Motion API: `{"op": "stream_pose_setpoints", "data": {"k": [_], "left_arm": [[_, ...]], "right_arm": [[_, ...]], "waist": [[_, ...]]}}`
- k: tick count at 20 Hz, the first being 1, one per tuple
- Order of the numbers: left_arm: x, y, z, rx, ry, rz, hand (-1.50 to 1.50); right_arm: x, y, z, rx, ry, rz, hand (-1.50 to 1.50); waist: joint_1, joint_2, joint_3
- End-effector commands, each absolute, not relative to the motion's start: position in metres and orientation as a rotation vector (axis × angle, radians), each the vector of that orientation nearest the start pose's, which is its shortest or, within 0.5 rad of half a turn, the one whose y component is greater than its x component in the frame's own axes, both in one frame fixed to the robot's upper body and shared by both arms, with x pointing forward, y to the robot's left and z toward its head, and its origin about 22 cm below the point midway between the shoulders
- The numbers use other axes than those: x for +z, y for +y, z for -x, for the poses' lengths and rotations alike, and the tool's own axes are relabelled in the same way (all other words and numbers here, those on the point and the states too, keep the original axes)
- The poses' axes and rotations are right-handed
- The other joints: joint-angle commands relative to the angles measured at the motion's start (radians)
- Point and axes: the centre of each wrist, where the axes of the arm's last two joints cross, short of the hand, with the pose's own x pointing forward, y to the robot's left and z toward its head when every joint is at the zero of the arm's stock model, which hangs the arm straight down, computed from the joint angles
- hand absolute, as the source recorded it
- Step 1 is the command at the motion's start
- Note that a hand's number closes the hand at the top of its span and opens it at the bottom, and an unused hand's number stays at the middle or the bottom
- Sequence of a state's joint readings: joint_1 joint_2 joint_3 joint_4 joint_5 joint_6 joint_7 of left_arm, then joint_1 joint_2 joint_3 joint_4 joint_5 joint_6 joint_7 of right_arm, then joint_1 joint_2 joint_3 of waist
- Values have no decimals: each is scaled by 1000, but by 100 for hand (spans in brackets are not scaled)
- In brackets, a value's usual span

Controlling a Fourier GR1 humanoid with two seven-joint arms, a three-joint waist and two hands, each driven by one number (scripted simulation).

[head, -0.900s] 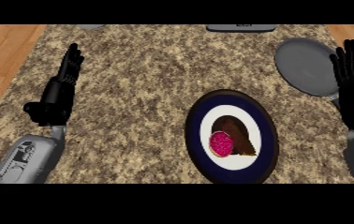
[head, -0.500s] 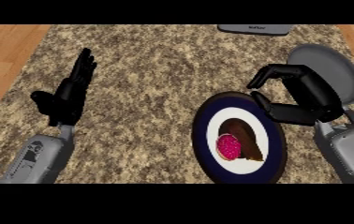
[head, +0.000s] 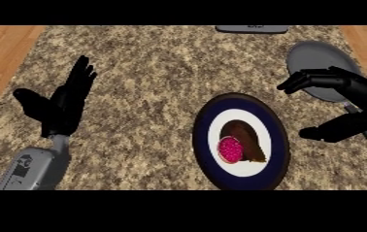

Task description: Pick the sweet potato from the plate and place it in the pan

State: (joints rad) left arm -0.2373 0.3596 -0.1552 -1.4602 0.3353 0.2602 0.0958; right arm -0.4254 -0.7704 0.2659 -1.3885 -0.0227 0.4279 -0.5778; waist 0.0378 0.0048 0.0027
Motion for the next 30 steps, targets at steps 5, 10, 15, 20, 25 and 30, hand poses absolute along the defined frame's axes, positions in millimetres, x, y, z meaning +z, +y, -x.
{"op": "stream_pose_setpoints", "data": {"k": [5, 10, 15, 20, 25, 30], "left_arm": [[66, 260, -283, 35, -1527, -96, 0], [66, 271, -298, 16, -1530, -106, 0], [51, 272, -286, 38, -1519, -86, 0], [52, 265, -291, 28, -1516, -119, 0], [64, 264, -279, 41, -1526, -91, 0], [54, 282, -276, 46, -1531, -106, 0]], "right_arm": [[173, -312, -353, 1570, -1910, -135, -150], [178, -238, -350, 1868, -1784, 52, -150], [158, -214, -346, 2052, -1659, 165, -150], [154, -185, -337, 2281, -1304, 222, -150], [141, -183, -322, 2403, -1153, 214, -150], [133, -169, -297, 2508, -1163, 308, -150]], "waist": [[-13, -4, -2], [-18, -4, -4], [-23, -3, -3], [-30, -4, -4], [-32, -7, -3], [-36, -6, -3]]}}
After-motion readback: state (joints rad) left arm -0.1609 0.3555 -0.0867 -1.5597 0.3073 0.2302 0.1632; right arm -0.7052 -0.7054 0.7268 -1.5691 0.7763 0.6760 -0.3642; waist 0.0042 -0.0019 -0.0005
